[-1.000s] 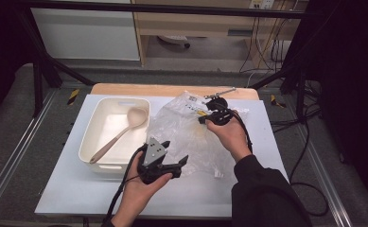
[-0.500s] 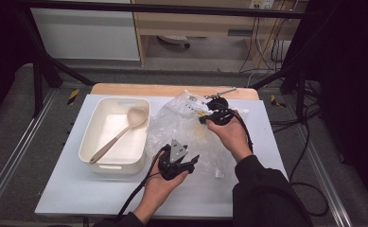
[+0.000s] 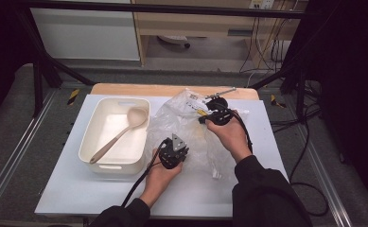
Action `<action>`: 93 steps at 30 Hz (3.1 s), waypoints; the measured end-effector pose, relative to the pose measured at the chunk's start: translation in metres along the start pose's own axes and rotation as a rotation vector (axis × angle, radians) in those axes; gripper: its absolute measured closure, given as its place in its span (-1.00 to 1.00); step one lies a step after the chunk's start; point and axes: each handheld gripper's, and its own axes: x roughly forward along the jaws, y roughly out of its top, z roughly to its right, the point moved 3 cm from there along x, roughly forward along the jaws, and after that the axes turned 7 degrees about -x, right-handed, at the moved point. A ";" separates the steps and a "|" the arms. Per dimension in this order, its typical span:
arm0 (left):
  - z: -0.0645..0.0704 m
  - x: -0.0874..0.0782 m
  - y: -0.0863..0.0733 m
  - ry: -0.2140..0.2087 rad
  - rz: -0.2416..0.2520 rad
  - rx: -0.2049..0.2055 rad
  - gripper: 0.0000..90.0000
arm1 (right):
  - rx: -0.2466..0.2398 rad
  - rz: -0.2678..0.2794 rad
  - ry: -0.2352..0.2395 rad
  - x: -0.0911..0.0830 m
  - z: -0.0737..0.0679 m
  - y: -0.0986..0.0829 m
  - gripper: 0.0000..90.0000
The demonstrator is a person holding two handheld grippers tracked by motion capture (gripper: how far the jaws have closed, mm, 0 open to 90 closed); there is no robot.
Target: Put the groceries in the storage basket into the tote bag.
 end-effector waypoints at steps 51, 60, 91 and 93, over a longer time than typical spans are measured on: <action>-0.015 0.012 0.000 -0.036 -0.092 0.111 1.00 | 0.080 0.125 -0.064 -0.047 0.027 0.044 1.00; -0.023 0.011 0.000 -0.017 -0.099 0.106 1.00 | 0.091 0.122 -0.079 -0.054 0.035 0.039 1.00; 0.005 -0.065 0.022 -0.154 0.012 0.014 1.00 | 0.071 0.073 -0.049 -0.017 0.007 0.045 1.00; 0.005 -0.078 0.026 -0.173 0.015 0.011 1.00 | 0.072 0.071 -0.047 -0.016 0.006 0.044 1.00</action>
